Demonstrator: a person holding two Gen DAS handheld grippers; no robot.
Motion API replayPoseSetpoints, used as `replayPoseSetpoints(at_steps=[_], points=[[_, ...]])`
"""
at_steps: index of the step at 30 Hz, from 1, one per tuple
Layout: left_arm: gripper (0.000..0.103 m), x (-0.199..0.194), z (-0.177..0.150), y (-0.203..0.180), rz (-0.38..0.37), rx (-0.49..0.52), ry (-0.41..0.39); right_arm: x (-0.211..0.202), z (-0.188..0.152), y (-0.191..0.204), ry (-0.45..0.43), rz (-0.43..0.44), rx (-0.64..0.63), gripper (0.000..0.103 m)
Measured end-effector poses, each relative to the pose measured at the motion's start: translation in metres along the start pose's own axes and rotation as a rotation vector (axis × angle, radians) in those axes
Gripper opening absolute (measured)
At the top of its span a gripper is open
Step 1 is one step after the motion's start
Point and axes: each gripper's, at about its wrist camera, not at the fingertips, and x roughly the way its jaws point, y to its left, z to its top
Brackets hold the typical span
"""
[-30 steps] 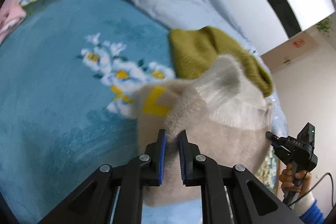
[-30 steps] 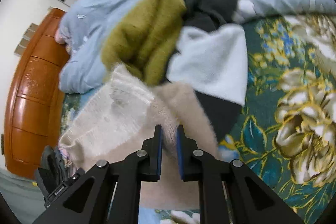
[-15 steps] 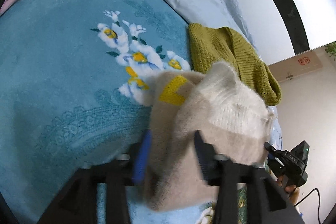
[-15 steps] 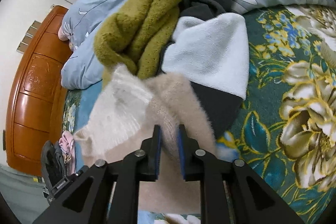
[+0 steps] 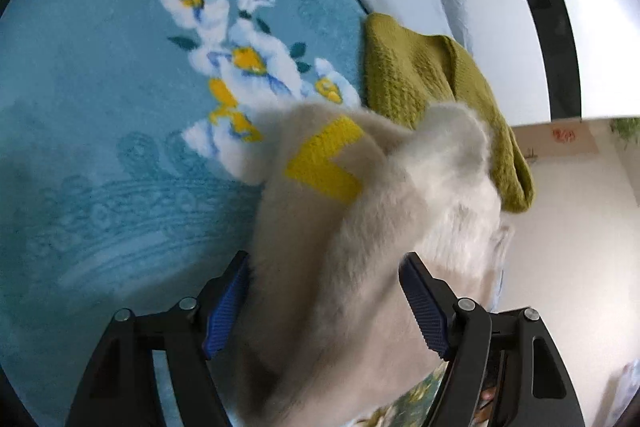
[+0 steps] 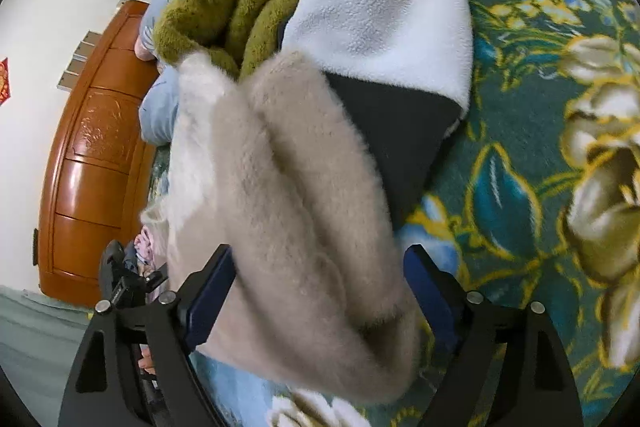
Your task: Fold clothes
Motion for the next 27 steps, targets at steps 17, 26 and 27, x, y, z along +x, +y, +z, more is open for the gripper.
replayPoseSetpoints(at_steps=[17, 26, 27], points=[[0.051, 0.000, -0.013, -0.021, 0.074, 0.039, 0.000, 0.006, 0.009, 0.009, 0.005, 0.021, 0.125, 0.051], [0.037, -0.014, -0.019, -0.043, 0.117, 0.134, 0.007, -0.019, 0.002, 0.047, -0.001, -0.010, 0.019, 0.036], [0.037, -0.016, -0.020, -0.047, 0.116, 0.140, 0.004, -0.022, 0.005, 0.050, -0.004, -0.009, 0.009, 0.035]])
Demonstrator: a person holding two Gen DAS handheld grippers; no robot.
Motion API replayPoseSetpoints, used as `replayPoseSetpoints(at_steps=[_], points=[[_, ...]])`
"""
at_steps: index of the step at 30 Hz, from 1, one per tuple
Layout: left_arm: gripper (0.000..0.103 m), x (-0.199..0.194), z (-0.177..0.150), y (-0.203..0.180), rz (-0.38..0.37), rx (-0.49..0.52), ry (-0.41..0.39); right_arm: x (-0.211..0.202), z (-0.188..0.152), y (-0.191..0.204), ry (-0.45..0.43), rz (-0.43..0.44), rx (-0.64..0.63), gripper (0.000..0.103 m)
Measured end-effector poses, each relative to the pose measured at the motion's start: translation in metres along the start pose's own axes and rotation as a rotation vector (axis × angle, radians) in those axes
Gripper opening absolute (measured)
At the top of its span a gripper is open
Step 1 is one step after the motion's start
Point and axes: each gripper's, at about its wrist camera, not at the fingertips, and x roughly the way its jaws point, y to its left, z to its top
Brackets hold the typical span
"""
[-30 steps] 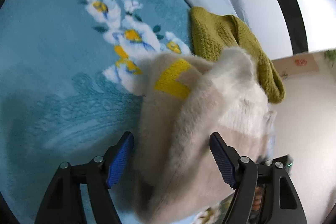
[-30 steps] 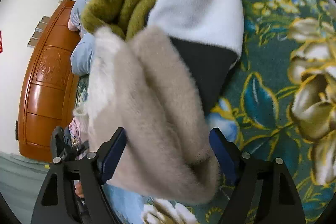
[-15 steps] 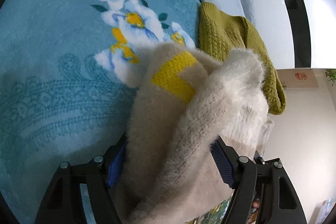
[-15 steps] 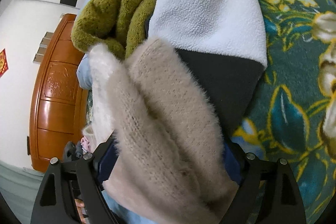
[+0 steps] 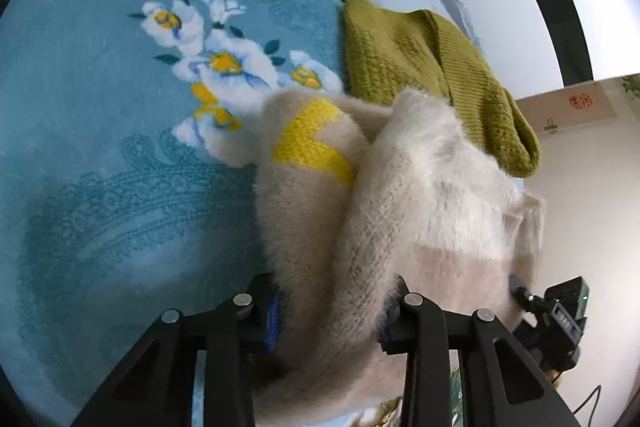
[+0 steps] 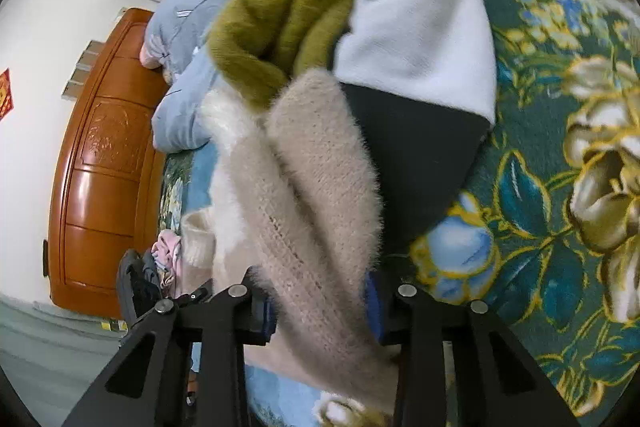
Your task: Fold clothes
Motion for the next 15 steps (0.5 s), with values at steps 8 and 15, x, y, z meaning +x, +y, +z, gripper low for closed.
replayPoseSetpoints(at_steps=[8, 15], points=[[0.036, -0.061, 0.001, 0.002, -0.032, 0.065, -0.076, -0.009, -0.002, 0.058, -0.009, 0.030, -0.095, 0.034], [0.035, -0.136, 0.015, 0.042, -0.062, 0.022, -0.186, 0.019, 0.002, 0.146, 0.026, 0.086, -0.223, 0.033]])
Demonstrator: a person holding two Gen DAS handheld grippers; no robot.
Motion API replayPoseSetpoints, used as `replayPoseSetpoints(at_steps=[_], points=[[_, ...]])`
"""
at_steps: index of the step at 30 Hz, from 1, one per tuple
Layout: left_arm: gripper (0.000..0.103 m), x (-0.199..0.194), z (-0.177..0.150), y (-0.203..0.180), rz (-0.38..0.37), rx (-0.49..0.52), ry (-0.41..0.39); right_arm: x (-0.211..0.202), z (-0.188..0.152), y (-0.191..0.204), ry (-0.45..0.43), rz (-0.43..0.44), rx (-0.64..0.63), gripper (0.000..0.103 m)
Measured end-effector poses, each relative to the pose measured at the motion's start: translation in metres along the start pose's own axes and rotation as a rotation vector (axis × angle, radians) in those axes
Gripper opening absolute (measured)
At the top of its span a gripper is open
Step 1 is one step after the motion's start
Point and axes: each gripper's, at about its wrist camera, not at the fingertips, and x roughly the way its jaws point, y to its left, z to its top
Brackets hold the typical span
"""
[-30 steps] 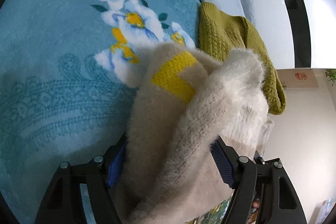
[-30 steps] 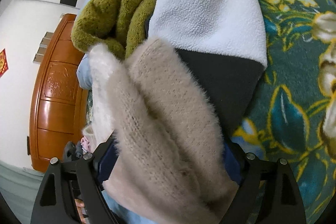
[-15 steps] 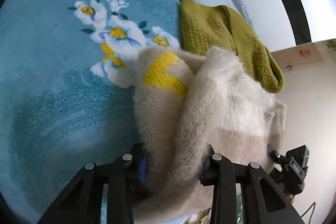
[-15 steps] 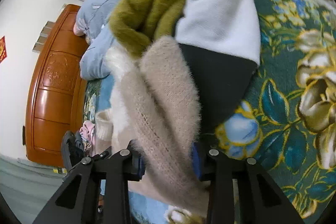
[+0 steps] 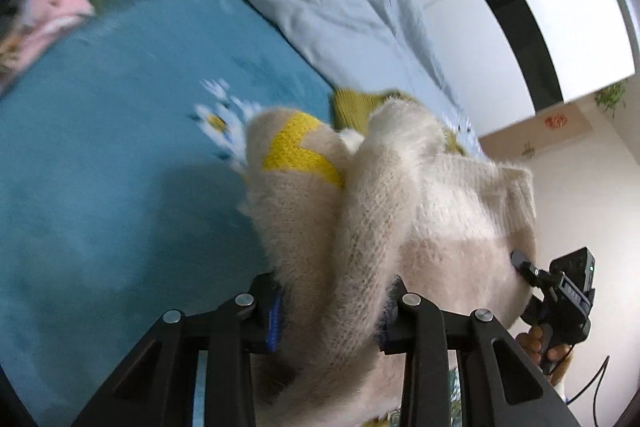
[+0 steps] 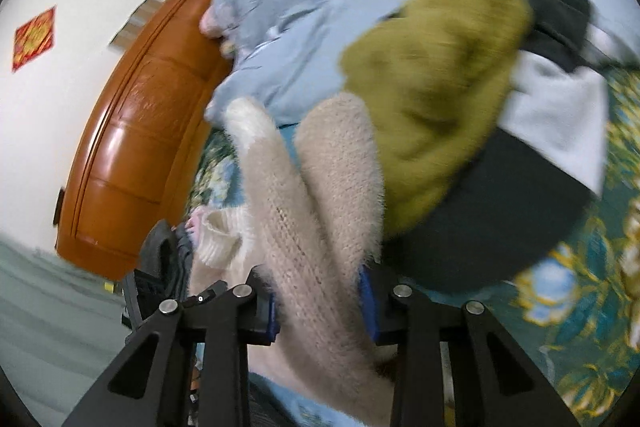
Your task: Fold clothes
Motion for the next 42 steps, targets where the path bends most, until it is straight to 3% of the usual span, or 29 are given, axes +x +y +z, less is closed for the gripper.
replayPoseSetpoints(at_steps=[11, 17, 24, 29, 35, 42], points=[[0.035, -0.224, 0.065, 0.069, 0.047, -0.025, -0.383, 0.120, 0.037, 0.221, 0.140, 0.253, -0.263, 0.033], [0.035, -0.303, 0.089, 0.132, 0.079, -0.127, -0.523, 0.197, 0.044, 0.360, 0.249, 0.324, -0.439, 0.033], [0.035, -0.377, 0.090, 0.210, 0.126, -0.250, -0.639, 0.290, 0.029, 0.466, 0.371, 0.372, -0.573, 0.033], [0.035, -0.384, 0.090, 0.258, 0.140, -0.340, -0.652, 0.358, 0.020, 0.487, 0.451, 0.372, -0.602, 0.033], [0.036, -0.359, 0.075, 0.292, 0.159, -0.425, -0.629, 0.429, 0.007, 0.453, 0.531, 0.263, -0.531, 0.033], [0.042, -0.346, 0.067, 0.301, 0.147, -0.472, -0.609, 0.457, 0.008, 0.421, 0.556, 0.231, -0.462, 0.036]])
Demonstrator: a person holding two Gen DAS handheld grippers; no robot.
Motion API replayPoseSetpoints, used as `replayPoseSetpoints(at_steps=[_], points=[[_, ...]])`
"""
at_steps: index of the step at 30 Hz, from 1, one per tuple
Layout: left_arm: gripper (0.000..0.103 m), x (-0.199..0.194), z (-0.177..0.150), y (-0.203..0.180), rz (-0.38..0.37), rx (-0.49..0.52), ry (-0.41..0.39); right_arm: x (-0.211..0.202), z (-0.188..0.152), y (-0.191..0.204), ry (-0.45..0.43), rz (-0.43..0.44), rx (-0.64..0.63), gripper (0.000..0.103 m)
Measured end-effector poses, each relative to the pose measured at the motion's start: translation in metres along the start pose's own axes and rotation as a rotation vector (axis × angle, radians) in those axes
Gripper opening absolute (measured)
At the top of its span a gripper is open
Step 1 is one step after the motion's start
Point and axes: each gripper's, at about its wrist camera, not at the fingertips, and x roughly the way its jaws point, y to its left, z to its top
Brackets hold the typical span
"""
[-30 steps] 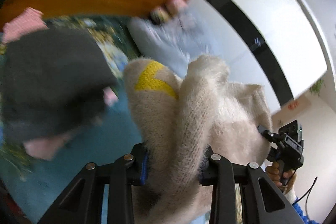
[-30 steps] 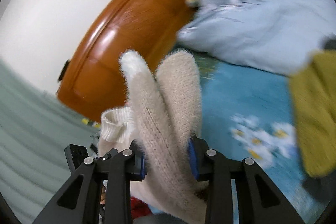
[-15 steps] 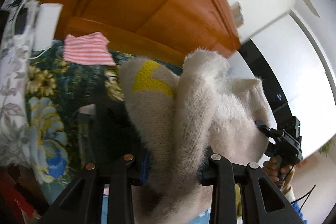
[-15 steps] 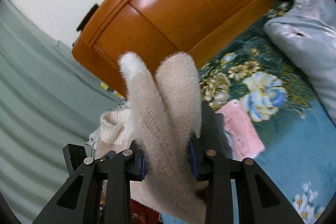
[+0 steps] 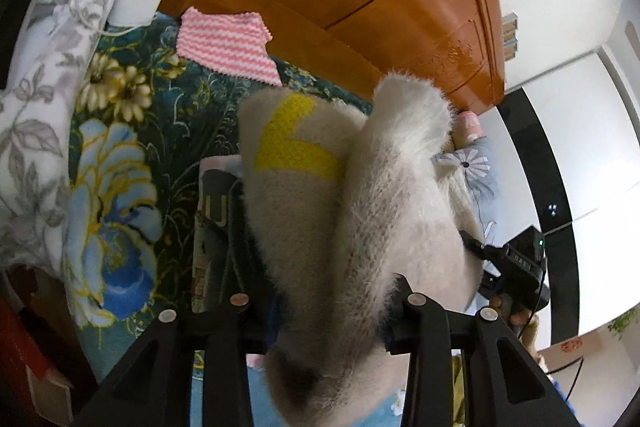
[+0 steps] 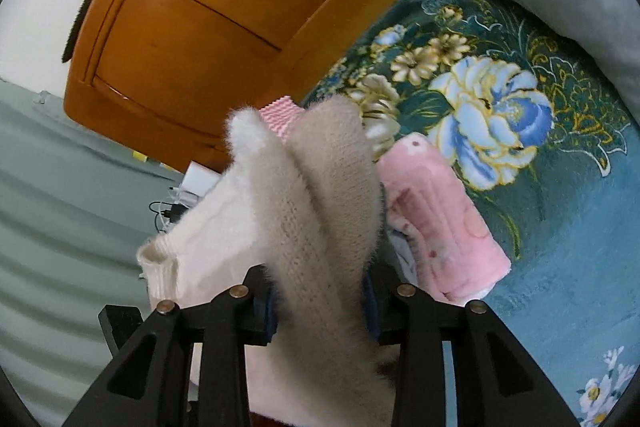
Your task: Fold clothes
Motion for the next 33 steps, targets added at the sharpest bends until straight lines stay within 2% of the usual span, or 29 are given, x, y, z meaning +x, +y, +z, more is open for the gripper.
replayPoseSetpoints(at_steps=[3, 5, 9, 14, 17, 19, 22, 25, 27, 29, 33], points=[[0.050, -0.002, 0.002, 0.000, 0.008, -0.028, 0.001, -0.008, -0.002, 0.004, 0.005, 0.006, -0.005, 0.041], [0.055, -0.006, 0.005, -0.002, 0.047, -0.040, -0.001, -0.012, -0.003, 0.006, 0.005, 0.000, -0.012, 0.042], [0.057, -0.023, 0.012, -0.011, 0.114, -0.039, -0.044, -0.021, -0.005, 0.012, -0.006, -0.030, -0.047, 0.045], [0.057, -0.051, 0.014, -0.049, 0.179, 0.084, -0.148, -0.045, -0.006, 0.020, -0.083, -0.105, -0.108, 0.047], [0.057, -0.054, 0.012, -0.080, 0.164, 0.194, -0.160, -0.062, -0.014, 0.041, -0.154, -0.165, -0.210, 0.047], [0.057, -0.046, 0.007, -0.096, 0.138, 0.262, -0.140, -0.067, -0.023, 0.063, -0.184, -0.183, -0.311, 0.047], [0.057, -0.019, 0.002, -0.107, 0.151, 0.329, -0.093, -0.053, -0.038, 0.092, -0.132, -0.168, -0.433, 0.047], [0.057, 0.006, 0.005, -0.095, 0.190, 0.312, -0.050, -0.022, -0.046, 0.101, -0.066, -0.206, -0.502, 0.047], [0.057, 0.024, 0.007, -0.081, 0.219, 0.293, -0.014, -0.004, -0.042, 0.091, -0.044, -0.248, -0.478, 0.047], [0.057, 0.038, 0.006, -0.072, 0.232, 0.296, 0.011, 0.014, -0.036, 0.074, -0.013, -0.253, -0.422, 0.047], [0.057, 0.051, 0.005, -0.071, 0.231, 0.332, 0.011, 0.033, -0.029, 0.056, 0.000, -0.279, -0.354, 0.046]])
